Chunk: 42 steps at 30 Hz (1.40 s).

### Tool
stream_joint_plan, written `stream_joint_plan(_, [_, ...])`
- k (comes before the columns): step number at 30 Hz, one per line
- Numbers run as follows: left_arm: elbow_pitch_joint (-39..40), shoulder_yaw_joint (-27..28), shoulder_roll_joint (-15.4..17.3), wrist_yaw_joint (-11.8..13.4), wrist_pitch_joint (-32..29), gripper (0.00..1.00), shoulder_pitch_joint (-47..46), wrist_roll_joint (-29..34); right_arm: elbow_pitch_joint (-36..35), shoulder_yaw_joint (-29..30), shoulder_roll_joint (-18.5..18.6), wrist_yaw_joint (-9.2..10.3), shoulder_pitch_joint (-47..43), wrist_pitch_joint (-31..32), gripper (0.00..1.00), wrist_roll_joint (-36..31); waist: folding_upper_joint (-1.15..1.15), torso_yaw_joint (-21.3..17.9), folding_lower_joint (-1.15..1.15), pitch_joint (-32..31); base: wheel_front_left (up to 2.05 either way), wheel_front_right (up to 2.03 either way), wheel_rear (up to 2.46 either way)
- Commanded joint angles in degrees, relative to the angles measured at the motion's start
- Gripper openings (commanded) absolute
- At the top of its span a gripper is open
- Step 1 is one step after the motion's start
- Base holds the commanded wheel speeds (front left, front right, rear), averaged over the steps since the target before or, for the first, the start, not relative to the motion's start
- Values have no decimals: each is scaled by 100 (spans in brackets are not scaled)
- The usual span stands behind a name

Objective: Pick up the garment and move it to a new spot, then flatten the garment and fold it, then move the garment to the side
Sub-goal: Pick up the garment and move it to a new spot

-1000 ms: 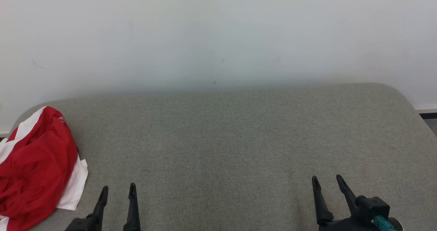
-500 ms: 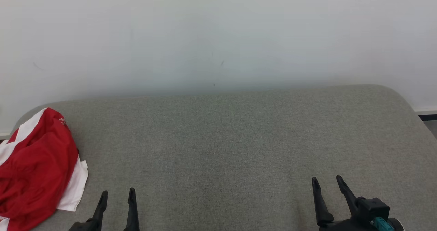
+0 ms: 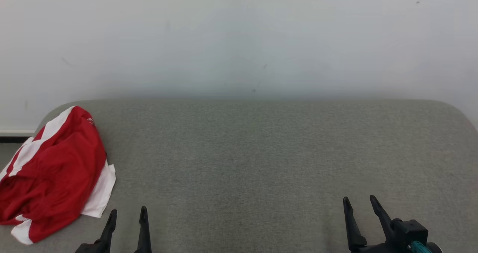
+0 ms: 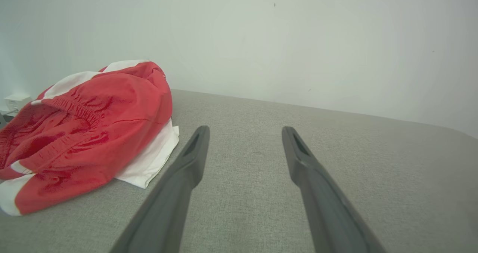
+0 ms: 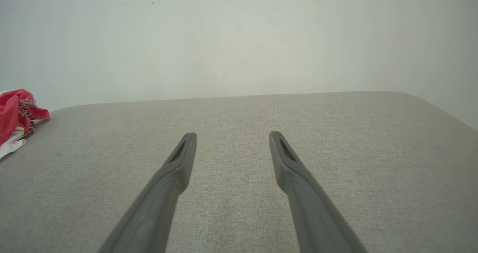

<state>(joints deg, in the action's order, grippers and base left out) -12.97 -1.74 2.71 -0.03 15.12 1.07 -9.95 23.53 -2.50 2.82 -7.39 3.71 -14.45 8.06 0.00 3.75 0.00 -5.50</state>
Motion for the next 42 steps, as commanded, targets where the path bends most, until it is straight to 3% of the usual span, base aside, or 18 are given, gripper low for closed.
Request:
stream_joint_plan(1, [8,27,31,-15,6,100,-7,52,-3,7,12,-18,-46,-22,100,72,0,293,0,14,0,0,0])
stream_joint_plan(13, [40,360,71,-85,6,100,121,228,35,-83,11,-18,-49,-68,100,229,0,1457,0,-45,0,0,0])
stream_joint_plan(22, [181,552,102,-41,6,100,244,278,92,-191,12,-19,-65,-75,100,363,0,2123,0,-78,0,0,0])
stream_joint_plan(33, [432,824,82,88,6,100,444,241,131,-358,12,-19,188,-71,100,381,0,2300,0,68,0,0,0])
stream_joint_plan(42, [405,750,67,47,6,100,437,255,121,-410,12,-18,147,-72,100,350,0,2315,0,93,0,0,0])
